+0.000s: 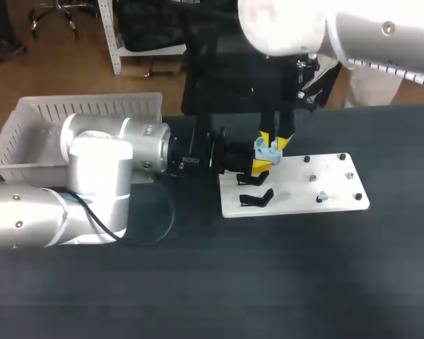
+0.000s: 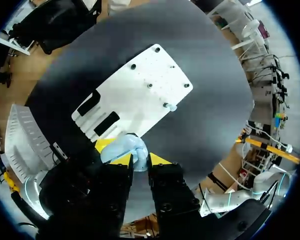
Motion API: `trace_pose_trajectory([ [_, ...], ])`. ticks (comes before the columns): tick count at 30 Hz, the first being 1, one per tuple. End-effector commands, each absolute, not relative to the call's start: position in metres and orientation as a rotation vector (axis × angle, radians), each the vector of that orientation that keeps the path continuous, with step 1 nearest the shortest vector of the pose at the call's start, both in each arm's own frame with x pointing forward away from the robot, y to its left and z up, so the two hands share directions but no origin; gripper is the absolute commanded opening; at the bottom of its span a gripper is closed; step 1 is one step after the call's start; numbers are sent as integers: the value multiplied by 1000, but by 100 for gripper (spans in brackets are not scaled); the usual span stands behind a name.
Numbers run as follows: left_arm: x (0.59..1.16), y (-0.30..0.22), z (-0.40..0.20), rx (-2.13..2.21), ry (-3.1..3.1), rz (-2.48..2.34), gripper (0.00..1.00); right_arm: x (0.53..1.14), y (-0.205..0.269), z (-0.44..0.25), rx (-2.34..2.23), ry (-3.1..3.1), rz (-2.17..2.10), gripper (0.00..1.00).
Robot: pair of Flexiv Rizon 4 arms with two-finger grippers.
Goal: Pick up each earbud case from the left stands, insert the matching earbuds, close the lid, and place the case in the box.
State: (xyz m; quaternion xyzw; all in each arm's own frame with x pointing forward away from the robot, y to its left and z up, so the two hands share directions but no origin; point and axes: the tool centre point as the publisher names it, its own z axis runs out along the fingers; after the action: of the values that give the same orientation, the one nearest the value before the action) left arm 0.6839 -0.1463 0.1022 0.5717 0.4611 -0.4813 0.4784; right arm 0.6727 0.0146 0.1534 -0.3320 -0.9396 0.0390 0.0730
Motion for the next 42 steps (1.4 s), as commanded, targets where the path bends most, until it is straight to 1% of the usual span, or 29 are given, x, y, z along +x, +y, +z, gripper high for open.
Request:
trace_pose_trajectory([
  [1,682,-146,102,1390,1123,-1169,0,679,17,149,-989,-2810,129,0],
  [8,682,-146,102,1390,1123,-1169,0,681,18,146,-977,-2789,119,0],
  [9,682,-146,102,1390,1123,-1169,0,681,18,146,-977,-2789,118,3],
  [11,682,-146,102,1390,1123,-1169,0,681,18,145,-977,-2786,111,31],
  [12,682,-146,102,1390,1123,-1169,0,681,18,146,-976,-2784,105,39],
  [13,682,-146,102,1390,1123,-1169,0,680,18,146,-976,-2781,96,45],
  [14,682,-146,102,1390,1123,-1169,0,679,18,148,-974,-2778,69,57],
  [17,682,-146,102,1390,1123,-1169,0,673,16,156,-970,-2781,10,62],
  [20,682,-146,102,1390,1123,-1169,0,662,8,166,-970,-2790,-76,63],
  [23,682,-146,102,1390,1123,-1169,0,648,-8,173,-939,-2800,-189,60],
  [25,682,-146,102,1390,1123,-1169,0,643,-16,173,-903,-2795,-246,62],
  [26,682,-146,102,1390,1123,-1169,0,640,-23,173,-861,-2824,-257,64],
  [27,682,-146,102,1390,1123,-1169,0,638,-27,171,-837,-2849,-255,69],
  [28,682,-146,102,1390,1123,-1169,0,638,-31,170,-816,-2858,-268,72],
  [29,682,-146,102,1390,1123,-1169,0,635,-36,168,-774,-2873,-299,74],
  [32,682,-146,102,1390,1123,-1169,0,629,-44,163,-619,-2960,-285,74],
  [33,682,-146,102,1390,1123,-1169,0,627,-47,159,-560,-2988,-274,76],
  [35,682,-146,102,1390,1123,-1169,0,622,-51,155,-498,-3016,-256,71],
  [40,682,-146,102,1390,1123,-1169,0,612,-70,141,-369,-3076,-277,49],
  [42,682,-146,102,1390,1123,-1169,0,610,-78,134,-350,-3086,-284,44],
])
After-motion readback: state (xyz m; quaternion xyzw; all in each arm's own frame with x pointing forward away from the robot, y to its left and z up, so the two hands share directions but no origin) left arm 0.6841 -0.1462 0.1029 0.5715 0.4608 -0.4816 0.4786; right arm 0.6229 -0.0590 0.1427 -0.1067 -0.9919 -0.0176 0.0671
